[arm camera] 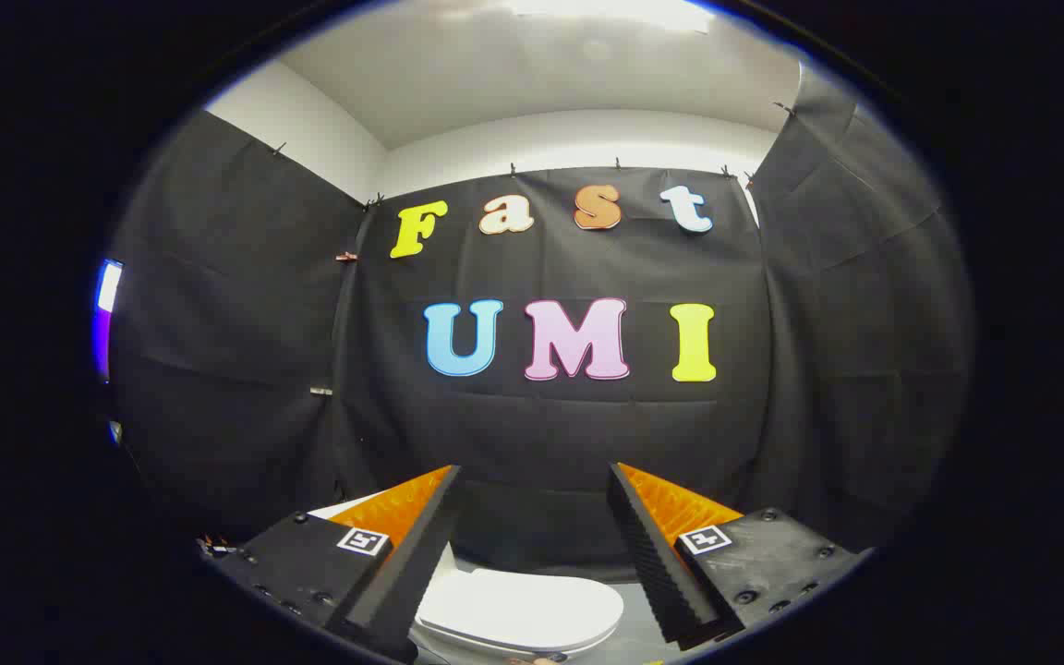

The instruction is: Open the toilet lid.

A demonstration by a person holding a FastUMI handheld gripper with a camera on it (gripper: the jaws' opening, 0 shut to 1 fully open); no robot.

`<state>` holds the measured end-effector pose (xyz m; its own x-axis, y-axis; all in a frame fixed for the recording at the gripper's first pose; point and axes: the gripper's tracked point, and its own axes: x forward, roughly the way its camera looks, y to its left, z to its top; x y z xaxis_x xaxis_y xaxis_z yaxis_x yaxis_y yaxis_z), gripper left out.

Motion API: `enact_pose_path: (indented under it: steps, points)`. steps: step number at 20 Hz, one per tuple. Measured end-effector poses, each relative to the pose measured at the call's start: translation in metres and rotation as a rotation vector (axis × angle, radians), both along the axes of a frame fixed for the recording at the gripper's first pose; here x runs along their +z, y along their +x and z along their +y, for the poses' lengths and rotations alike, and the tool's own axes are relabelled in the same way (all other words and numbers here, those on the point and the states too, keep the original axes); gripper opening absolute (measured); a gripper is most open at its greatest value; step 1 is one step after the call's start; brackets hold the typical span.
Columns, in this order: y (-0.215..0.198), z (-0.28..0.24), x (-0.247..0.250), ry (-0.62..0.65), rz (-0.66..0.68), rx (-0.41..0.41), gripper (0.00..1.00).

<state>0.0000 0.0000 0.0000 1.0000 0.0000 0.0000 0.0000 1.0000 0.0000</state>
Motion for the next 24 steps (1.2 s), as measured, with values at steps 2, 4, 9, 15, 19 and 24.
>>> enact_pose_path:
  steps: [2, 4, 9, 15, 19, 24]
  points:
    - [-0.0001, 0.0004, -0.0011, 0.001, 0.004, 0.002, 0.98]
    - [-0.0005, 0.0003, -0.0019, -0.002, 0.009, 0.003, 0.98]
    - [-0.0010, 0.0033, 0.0011, -0.001, 0.006, 0.012, 0.98]
    - [-0.0034, 0.0037, 0.0026, -0.009, 0.005, 0.012, 0.98]
    - [-0.0031, 0.0020, 0.0039, -0.001, 0.001, 0.009, 0.98]
    - [-0.0020, 0.0008, 0.0013, 0.004, 0.004, 0.003, 0.98]
